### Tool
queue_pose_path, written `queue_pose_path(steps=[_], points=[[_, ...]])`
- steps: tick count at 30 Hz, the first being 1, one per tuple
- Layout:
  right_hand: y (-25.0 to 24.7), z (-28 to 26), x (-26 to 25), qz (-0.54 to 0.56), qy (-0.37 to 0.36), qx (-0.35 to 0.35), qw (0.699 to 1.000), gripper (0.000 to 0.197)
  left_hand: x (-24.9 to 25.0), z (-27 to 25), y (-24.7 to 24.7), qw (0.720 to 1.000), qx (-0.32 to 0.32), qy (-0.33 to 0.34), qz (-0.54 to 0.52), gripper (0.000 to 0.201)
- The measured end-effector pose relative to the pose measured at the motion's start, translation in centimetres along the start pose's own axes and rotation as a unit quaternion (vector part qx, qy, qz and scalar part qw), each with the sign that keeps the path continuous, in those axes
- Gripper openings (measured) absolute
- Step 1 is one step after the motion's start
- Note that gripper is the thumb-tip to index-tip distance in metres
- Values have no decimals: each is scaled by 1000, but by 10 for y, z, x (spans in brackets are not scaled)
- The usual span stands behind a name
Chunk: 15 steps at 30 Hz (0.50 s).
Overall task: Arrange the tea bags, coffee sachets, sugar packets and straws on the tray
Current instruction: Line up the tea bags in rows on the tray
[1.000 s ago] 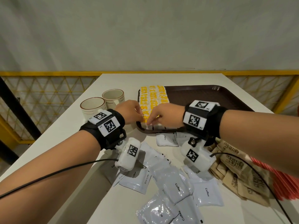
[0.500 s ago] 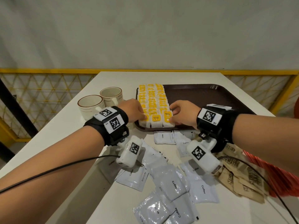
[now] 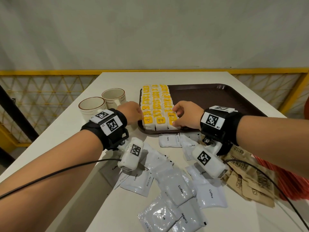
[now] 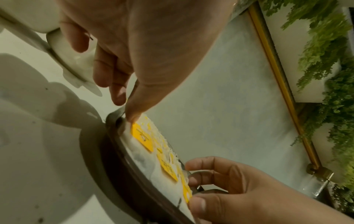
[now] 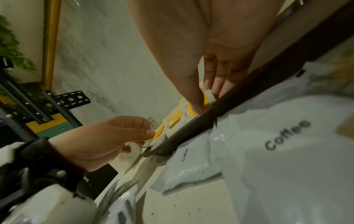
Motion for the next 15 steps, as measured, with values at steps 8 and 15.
queue_pose_path(steps=[8,15], points=[[-14,1,7,115,40,-1,993,54,-7,-9,-2,998,22,11,-57,25],[-1,5,7,155,44,-30,986,59,1,-12,-2,996,-12,11,-88,46]])
Point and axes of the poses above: each hand's wrist, its own z-axis towards the middle knuckle, its own y-axis out of the palm, x = y × z, the point moved 1 cm from there along z, towards the middle knuckle, and after that the axes turned 5 degrees about -x, right-handed, at the moved point
